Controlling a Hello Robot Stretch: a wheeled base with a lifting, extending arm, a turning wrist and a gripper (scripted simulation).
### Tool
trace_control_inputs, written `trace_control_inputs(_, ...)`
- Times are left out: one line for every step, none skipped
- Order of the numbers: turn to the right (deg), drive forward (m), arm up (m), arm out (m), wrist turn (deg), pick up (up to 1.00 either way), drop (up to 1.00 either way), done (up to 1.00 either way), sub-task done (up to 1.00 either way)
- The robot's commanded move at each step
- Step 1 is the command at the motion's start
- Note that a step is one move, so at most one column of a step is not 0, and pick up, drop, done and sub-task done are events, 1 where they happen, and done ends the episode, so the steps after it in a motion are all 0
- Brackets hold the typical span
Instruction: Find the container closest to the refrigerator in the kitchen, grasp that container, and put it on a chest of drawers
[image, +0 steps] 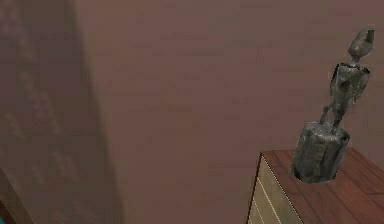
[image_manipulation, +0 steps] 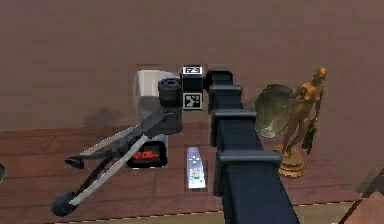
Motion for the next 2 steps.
trace_control_inputs(0.0, 0.0, 0.0, 0.0, -21.0, 0.0, 0.0, 0.0, 0.0)
trace_control_inputs(0.0, 0.0, 0.0, -0.2, 0.0, 0.0, 0.0, 0.0, 0.0)
